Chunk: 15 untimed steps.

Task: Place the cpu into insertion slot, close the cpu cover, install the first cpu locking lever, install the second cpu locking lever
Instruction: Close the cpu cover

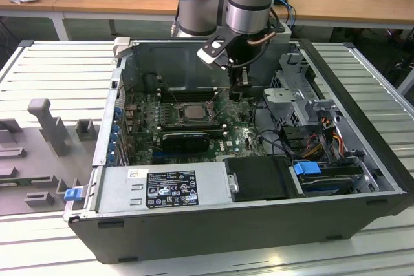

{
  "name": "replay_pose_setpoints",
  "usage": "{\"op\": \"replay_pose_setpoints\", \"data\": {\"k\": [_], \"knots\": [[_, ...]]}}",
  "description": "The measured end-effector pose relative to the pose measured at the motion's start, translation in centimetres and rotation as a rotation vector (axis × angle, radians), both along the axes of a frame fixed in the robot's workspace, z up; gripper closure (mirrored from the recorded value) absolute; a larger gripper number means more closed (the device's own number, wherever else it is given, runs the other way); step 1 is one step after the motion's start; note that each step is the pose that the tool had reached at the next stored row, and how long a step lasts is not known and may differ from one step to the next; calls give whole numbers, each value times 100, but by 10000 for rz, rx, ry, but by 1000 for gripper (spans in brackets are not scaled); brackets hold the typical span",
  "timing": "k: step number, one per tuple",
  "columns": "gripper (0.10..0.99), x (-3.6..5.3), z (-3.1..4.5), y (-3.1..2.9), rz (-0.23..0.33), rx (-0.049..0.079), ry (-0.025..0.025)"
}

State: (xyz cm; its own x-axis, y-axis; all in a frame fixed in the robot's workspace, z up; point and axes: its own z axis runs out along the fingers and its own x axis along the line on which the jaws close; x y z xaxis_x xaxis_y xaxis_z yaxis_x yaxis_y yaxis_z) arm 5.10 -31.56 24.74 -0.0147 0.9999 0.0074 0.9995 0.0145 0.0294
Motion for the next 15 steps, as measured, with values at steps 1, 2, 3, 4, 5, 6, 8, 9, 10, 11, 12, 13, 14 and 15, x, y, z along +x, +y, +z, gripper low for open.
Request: {"op": "replay_pose_setpoints", "data": {"k": [1,2,3,4,5,6,8,9,10,11,12,13,14,15], "knots": [[980,-2,0,0,1,0,0],[980,-5,0,0,0,0,0],[980,-7,0,0,0,0,0],[980,-9,0,0,1,0,-1],[980,-10,0,0,2,0,0],[980,-13,0,0,0,1,-1],[980,-18,0,0,-1,0,0],[980,-19,0,0,0,0,-1],[980,-22,0,0,1,0,0],[980,-23,0,0,0,0,0],[980,-25,0,0,0,0,-1],[980,-29,0,0,0,0,0],[980,-30,0,0,1,1,-1],[980,-32,0,0,0,0,0]]}}
